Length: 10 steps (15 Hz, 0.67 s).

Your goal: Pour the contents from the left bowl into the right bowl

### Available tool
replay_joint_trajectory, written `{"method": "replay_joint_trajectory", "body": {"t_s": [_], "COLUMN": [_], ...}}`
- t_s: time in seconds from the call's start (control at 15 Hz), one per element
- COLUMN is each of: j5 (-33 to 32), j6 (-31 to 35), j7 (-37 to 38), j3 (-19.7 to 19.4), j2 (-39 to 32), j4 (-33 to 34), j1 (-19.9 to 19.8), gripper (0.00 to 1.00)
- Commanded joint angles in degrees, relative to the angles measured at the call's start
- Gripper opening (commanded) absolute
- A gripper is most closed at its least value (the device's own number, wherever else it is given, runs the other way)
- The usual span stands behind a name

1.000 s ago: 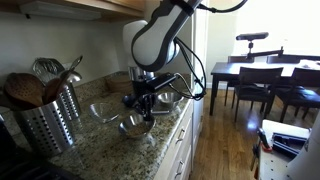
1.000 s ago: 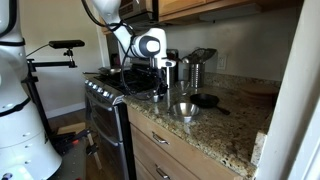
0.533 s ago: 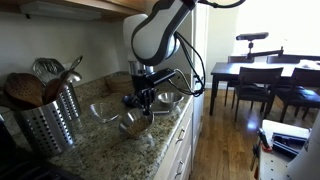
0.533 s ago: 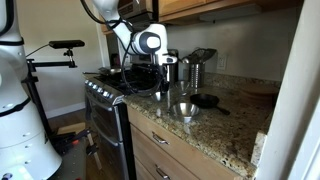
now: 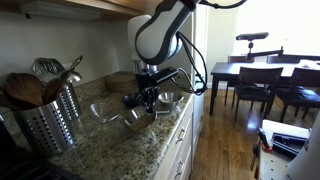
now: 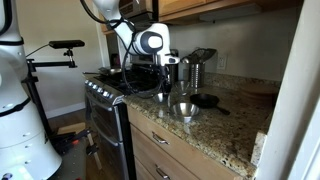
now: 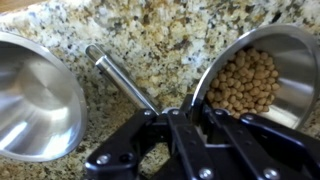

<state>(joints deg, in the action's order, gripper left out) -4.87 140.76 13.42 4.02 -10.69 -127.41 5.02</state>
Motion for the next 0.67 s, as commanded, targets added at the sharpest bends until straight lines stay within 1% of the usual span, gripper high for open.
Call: {"method": "replay_joint_trajectory", "body": {"t_s": [0.0,0.47,0.6], "j5": [0.86,0.19,0.65], "j6": [-0.2,-0.12,-0.04], "j7": [-0.34,0.45,0.23], "j3": [-0.93,-3.03,-3.59], "j2": [3.42,6.67,6.68], "j4": [-2.96,-5.59,-5.78], "j1": [-0.21,-1.4,-2.08], "gripper": [0.08,0.08,0.08]}}
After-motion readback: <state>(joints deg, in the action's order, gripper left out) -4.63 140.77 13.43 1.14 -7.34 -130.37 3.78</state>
